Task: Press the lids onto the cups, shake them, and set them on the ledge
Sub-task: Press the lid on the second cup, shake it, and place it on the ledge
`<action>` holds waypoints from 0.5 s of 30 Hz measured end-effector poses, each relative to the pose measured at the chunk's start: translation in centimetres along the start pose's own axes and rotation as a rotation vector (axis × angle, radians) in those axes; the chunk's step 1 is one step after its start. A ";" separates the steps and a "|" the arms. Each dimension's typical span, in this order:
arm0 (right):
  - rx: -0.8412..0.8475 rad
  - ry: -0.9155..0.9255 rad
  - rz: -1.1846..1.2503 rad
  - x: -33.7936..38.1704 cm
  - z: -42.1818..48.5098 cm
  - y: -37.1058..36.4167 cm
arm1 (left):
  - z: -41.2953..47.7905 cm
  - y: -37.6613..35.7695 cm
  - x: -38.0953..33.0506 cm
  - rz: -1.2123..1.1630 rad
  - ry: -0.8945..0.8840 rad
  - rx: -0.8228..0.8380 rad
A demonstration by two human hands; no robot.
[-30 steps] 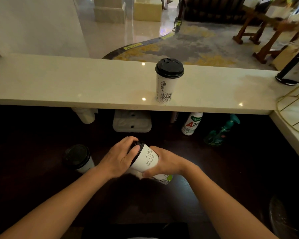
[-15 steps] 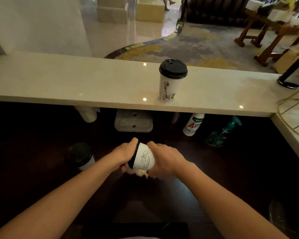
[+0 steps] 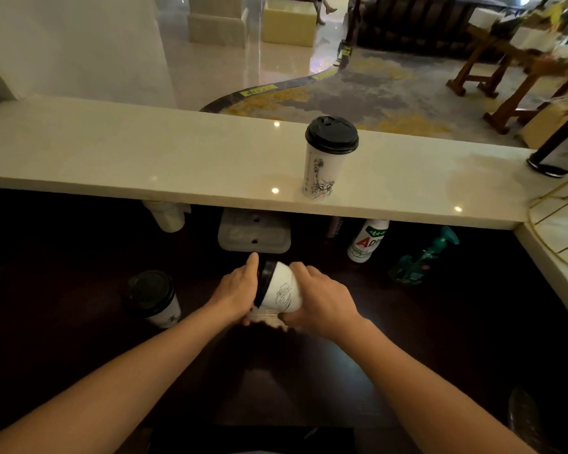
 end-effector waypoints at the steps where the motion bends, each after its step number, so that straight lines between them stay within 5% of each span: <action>1: 0.022 -0.088 0.140 -0.4 0.0 0.1 | -0.1 0.3 0.3 0.073 -0.185 -0.118; 3: 0.042 -0.250 0.441 -1.1 -0.1 -0.1 | -0.7 0.4 1.6 0.177 -0.445 -0.248; 5: 0.060 -0.370 0.712 -1.3 -0.2 -0.4 | -1.0 0.2 4.0 0.291 -0.506 -0.249; 10: 0.259 -0.528 1.394 -2.1 -1.1 -2.3 | -1.3 -2.5 10.4 0.787 -0.359 0.107; 15: 0.333 -0.547 1.575 -2.4 -1.9 -2.5 | -2.1 -4.4 14.8 0.959 -0.176 0.381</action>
Point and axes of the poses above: each hand's wrist, its own z-axis towards the middle knuckle, its own y-axis out of the back of the hand, x = y × z, the point moved 3 cm from there along z, towards the middle knuckle, and after that the axes turned 8 degrees about -y, right-handed, at the moved point
